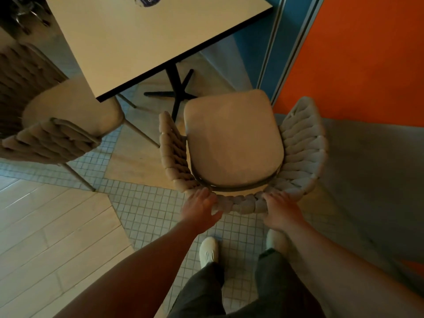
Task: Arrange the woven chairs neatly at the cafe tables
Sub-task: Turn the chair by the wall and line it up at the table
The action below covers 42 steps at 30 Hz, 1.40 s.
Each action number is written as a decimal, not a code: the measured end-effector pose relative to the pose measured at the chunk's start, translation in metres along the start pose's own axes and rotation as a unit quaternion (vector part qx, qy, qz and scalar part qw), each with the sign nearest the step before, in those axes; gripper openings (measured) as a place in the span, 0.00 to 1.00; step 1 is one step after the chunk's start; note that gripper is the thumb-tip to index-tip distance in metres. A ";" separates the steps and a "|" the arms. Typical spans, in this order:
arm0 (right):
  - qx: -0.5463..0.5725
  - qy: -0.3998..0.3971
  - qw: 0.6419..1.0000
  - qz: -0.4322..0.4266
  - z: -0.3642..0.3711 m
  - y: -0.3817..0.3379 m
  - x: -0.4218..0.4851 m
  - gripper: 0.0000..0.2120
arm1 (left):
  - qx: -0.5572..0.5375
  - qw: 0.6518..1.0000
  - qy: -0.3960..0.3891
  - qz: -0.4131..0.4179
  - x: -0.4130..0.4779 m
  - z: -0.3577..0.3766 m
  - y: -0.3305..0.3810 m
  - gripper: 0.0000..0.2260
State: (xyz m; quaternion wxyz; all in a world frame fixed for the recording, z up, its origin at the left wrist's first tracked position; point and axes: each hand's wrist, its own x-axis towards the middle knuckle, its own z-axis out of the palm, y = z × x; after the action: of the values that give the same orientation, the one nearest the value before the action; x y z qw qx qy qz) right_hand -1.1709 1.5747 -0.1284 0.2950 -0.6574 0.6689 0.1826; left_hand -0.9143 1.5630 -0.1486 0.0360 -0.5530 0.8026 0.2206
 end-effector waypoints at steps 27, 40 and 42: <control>-0.180 -0.046 0.968 -0.170 -0.018 0.086 0.067 0.21 | 0.140 0.973 -0.146 -0.113 0.032 0.008 0.052 0.36; -0.240 -0.026 0.944 -0.225 -0.063 0.131 0.092 0.16 | 0.095 0.971 -0.111 -0.189 0.050 0.036 0.108 0.34; -0.255 -0.026 0.939 -0.229 -0.071 0.137 0.097 0.16 | 0.076 0.969 -0.113 -0.204 0.054 0.038 0.118 0.34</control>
State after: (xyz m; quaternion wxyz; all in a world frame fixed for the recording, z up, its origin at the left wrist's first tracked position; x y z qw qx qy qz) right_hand -1.3129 1.4643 -0.1555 0.1687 -0.8412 0.4233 0.2912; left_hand -1.0491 1.5649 -0.1622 0.2129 -0.6720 0.6780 0.2081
